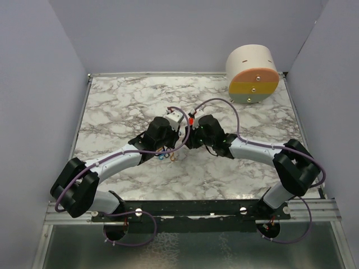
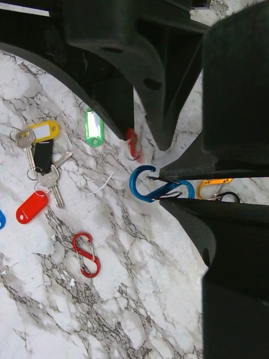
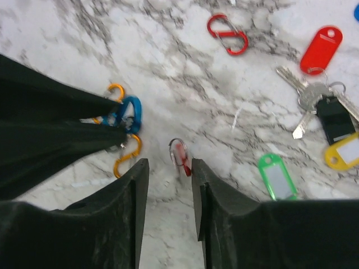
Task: Put the keys on the keyring
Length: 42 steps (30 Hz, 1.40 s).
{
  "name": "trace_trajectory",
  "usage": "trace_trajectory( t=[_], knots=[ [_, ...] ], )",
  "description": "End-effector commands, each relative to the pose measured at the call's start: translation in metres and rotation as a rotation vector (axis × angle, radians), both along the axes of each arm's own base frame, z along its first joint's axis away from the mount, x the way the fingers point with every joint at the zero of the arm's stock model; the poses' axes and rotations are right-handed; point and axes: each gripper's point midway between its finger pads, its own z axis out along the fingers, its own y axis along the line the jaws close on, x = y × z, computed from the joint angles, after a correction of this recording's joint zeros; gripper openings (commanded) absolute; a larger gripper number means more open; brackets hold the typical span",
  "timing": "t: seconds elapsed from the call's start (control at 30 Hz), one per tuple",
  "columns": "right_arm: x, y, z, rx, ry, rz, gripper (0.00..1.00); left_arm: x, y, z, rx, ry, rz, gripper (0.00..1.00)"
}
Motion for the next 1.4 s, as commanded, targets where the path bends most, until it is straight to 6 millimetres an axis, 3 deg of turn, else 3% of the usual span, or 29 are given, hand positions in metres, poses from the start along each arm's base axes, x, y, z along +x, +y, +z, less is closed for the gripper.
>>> trace_trajectory(
  t=[0.0, 0.37, 0.77, 1.37],
  knots=[
    [-0.012, -0.025, -0.025, -0.079, 0.06, -0.058, 0.42, 0.004, 0.004, 0.004, 0.0, -0.02, 0.035, 0.0],
    [-0.003, -0.045, -0.022, -0.118, -0.013, -0.142, 0.49, 0.005, 0.012, 0.007, 0.005, -0.021, 0.084, 0.0],
    [-0.005, -0.021, -0.039, -0.114, -0.008, -0.002, 0.47, 0.008, 0.018, 0.006, 0.01, -0.013, 0.121, 0.0],
    [-0.017, 0.003, -0.056, -0.199, -0.195, 0.225, 0.43, 0.016, 0.041, 0.006, -0.027, 0.008, 0.188, 0.0]
  ],
)
